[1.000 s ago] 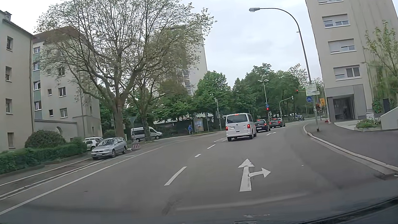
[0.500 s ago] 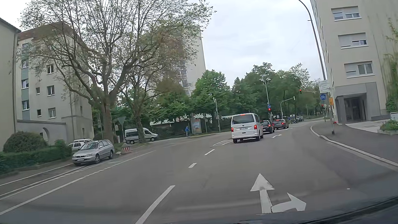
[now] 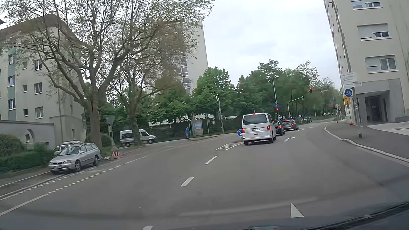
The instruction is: Follow the waypoints while adhering to traffic rules and regulations
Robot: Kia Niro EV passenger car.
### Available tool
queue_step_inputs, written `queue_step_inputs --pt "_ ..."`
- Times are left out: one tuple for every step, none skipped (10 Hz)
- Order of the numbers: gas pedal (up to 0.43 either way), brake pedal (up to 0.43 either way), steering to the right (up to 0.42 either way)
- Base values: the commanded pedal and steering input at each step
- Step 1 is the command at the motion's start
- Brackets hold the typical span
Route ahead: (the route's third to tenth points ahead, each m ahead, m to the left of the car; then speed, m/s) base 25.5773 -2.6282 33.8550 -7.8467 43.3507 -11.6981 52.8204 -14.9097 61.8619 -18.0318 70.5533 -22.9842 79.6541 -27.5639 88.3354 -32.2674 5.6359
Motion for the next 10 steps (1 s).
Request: queue_step_inputs --pt "0.000 0.000 0.019" --pt "0.000 0.000 0.019" --pt "0.000 0.000 0.020" --pt "0.000 0.000 0.022" --pt "0.000 0.000 0.023" --pt "0.000 0.000 0.026" --pt "0.000 0.000 0.032" --pt "0.000 0.000 0.034" --pt "0.000 0.000 0.034" --pt "0.000 0.000 0.034"
